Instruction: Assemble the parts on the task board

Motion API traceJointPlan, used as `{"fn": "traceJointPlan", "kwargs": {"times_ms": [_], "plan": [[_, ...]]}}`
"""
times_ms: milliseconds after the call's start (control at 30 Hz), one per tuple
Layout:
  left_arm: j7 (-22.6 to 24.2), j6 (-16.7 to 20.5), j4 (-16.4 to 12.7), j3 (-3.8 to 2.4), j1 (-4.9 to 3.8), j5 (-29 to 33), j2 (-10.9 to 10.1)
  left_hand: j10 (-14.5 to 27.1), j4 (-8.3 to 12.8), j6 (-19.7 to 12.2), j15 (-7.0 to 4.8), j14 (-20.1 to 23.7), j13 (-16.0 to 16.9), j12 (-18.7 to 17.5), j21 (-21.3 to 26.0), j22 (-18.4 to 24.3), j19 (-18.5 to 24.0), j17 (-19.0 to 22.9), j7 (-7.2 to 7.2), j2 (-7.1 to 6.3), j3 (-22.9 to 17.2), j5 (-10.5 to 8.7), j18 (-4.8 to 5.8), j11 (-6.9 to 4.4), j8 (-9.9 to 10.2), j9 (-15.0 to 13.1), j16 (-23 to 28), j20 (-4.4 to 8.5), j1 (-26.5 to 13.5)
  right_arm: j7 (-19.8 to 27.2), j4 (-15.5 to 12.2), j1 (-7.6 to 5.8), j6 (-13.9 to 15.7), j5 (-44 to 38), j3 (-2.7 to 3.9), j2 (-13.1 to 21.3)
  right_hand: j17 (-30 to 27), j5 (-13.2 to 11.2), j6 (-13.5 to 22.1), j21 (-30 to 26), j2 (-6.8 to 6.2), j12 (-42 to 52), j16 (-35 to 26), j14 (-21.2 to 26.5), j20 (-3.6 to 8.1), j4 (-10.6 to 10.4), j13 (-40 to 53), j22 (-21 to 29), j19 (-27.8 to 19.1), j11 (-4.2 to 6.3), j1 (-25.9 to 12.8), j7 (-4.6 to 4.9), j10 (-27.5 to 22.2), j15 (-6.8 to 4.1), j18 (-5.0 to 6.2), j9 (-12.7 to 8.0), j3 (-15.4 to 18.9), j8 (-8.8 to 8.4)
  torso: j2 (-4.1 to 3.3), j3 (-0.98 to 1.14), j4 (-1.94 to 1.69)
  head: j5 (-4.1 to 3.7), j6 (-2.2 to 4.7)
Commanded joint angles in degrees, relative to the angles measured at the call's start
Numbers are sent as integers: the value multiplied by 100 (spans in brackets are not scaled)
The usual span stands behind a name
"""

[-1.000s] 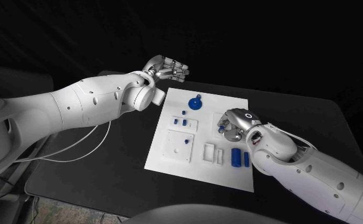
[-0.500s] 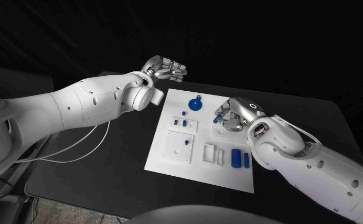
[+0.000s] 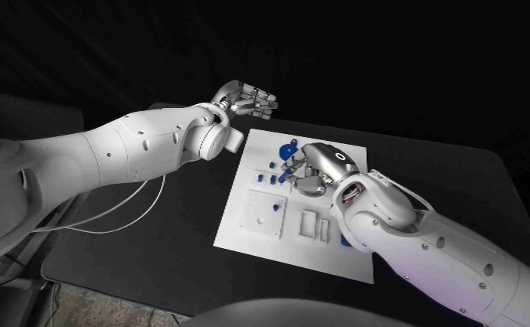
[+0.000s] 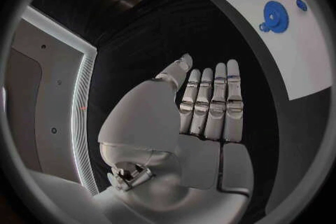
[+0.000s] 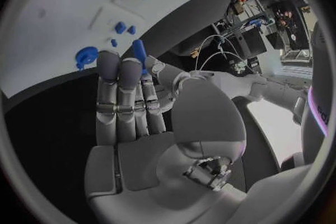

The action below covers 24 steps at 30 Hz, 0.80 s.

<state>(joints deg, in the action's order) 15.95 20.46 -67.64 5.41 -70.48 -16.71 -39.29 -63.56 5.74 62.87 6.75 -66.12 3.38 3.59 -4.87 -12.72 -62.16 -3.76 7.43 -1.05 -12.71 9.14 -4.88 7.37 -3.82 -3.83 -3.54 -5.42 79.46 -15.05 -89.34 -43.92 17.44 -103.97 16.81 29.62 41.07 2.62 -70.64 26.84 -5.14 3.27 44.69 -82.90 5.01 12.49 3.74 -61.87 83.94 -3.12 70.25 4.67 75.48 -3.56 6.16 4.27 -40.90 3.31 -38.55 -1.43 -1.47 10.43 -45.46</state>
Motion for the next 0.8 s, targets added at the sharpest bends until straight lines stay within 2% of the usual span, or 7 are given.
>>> {"fn": "traceJointPlan", "kwargs": {"times_ms": [33,133,300,333,567,633,800], "plan": [[91,-130,-28,-2,-3,47,26,4,-30,13,-2,10,-7,-17,-13,-1,1,3,-4,0,12,-22,-92,13,15,2,7,-25,6,253,28,6,-31,-140,-118,-127,9,15,-51,-27,31,31,-21,-10,36,44,-13,-9,192,180,-14,2,222,-36,85,8,-9,39,-6,2,-10,50,-33],[97,-156,-58,-2,-3,50,39,12,-24,9,1,15,-7,-17,-10,2,5,3,-3,-13,20,-25,-91,16,17,3,7,-28,4,291,55,6,-36,-195,-272,-230,10,16,-52,-31,32,32,-22,-10,35,50,-12,-12,193,179,-18,3,222,-35,86,9,-10,40,-3,-6,0,87,-51],[105,-188,-79,0,-3,52,64,19,-23,0,4,20,-6,-17,-3,9,5,2,-2,-19,34,-32,-91,18,16,3,6,-34,-6,342,118,5,-84,-254,-542,-345,10,17,-50,-47,42,32,-27,-10,31,68,-12,-22,196,178,-30,4,221,-34,89,13,-9,40,-1,4,10,165,-78],[105,-189,-79,0,-3,52,65,19,-23,0,4,20,-6,-17,-3,9,5,2,-2,-19,34,-32,-91,18,16,3,6,-34,-6,345,125,4,-96,-256,-565,-352,10,17,-50,-47,42,32,-27,-10,31,68,-12,-22,196,178,-30,4,221,-34,89,13,-9,40,-1,5,10,172,-81],[95,-203,-118,4,0,53,61,20,-26,-3,5,22,-6,-16,2,17,0,2,-1,-12,43,-30,-92,19,17,3,6,-37,-15,372,294,-42,-370,-388,-954,-430,8,18,-45,-67,63,33,-33,-11,27,94,-11,-41,193,176,-38,5,213,-31,88,16,22,40,0,12,12,199,-109],[92,-208,-134,5,1,53,60,20,-26,-3,5,22,-6,-16,2,17,0,2,-1,-12,43,-30,-92,19,17,3,6,-37,-15,322,358,-50,-444,-426,-1019,-457,7,18,-42,-81,70,32,-35,-10,27,99,-11,-42,193,175,-42,7,212,-31,89,16,25,38,-8,11,7,205,-117],[91,-215,-144,6,3,54,63,22,-26,-9,6,22,-6,-16,11,29,-4,1,-1,-10,53,-30,-93,19,17,3,6,-40,-24,226,454,-56,-510,-500,-1083,-507,5,19,-40,-88,78,33,-37,-9,27,114,-11,-49,196,174,-45,8,209,-30,92,17,26,39,-7,9,13,204,-117]]}}
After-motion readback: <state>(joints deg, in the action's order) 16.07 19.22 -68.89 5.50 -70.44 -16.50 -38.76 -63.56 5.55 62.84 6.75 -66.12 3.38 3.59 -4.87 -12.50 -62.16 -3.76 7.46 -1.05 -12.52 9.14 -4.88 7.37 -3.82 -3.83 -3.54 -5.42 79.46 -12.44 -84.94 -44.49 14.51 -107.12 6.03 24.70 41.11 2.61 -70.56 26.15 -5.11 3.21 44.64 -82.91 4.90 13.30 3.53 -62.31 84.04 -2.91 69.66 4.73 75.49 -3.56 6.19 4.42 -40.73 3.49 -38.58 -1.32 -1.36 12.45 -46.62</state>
